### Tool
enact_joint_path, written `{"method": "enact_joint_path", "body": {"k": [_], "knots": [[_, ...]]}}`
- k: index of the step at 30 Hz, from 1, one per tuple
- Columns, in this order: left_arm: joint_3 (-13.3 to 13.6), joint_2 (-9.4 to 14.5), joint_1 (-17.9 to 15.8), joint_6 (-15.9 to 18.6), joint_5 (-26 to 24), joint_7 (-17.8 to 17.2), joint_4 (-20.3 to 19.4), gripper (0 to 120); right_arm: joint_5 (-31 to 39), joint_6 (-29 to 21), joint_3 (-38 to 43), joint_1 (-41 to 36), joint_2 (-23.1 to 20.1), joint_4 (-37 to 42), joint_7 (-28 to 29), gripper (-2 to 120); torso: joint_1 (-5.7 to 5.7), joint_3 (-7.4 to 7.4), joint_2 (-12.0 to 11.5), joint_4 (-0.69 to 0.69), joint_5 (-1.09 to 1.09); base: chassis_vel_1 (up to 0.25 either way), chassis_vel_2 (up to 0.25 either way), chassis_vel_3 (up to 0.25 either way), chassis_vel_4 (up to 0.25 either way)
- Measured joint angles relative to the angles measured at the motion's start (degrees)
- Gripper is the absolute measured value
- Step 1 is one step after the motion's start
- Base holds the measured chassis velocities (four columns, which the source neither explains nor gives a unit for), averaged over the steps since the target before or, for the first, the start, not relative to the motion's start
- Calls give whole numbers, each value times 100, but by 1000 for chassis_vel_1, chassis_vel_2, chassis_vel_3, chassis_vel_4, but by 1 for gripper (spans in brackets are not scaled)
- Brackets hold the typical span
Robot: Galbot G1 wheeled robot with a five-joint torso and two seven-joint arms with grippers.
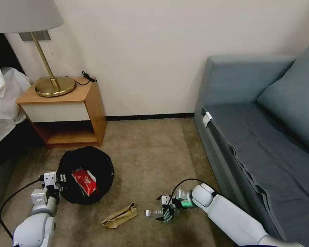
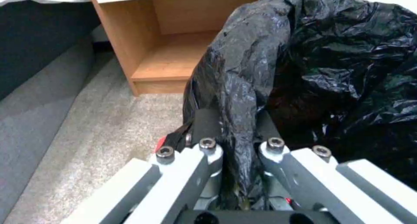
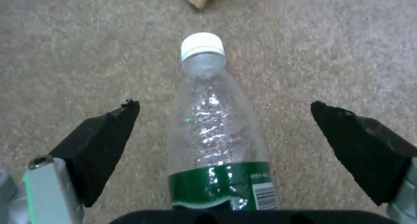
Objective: Pick up the trash bin, then pick up the garbage on the floor and place it into the trash bin.
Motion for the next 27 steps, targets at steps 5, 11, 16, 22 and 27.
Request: {"method": "enact_joint_path", "body": {"k": [5, 11, 16, 22, 27], "knots": [[-2, 7, -34, 14, -18, 0, 19, 4, -208, 81, 126, 10, 180, -237, -187, 93, 0, 0, 0, 0, 2, 0, 0, 0, 0], [7, 10, -58, 32, -34, 1, 19, 4, -527, 197, 309, 38, 393, -547, -440, 76, 0, 0, 0, 1, 1, 0, 0, 0, 0], [-12, 29, -70, 40, -79, 2, 19, 4, -592, 236, 365, 53, 455, -633, -562, 59, 0, 0, 0, 0, 1, 0, 0, 0, 0], [-26, 36, -70, 40, -93, 2, 40, 4, -632, 294, 418, 58, 529, -697, -609, 39, 0, 0, 0, 0, 2, 0, 0, 0, 0], [-27, 36, -61, 36, -95, 2, 45, 4, -633, 319, 457, 62, 558, -715, -607, 28, 0, 0, 0, 0, 2, 0, 0, 0, 0]]}}
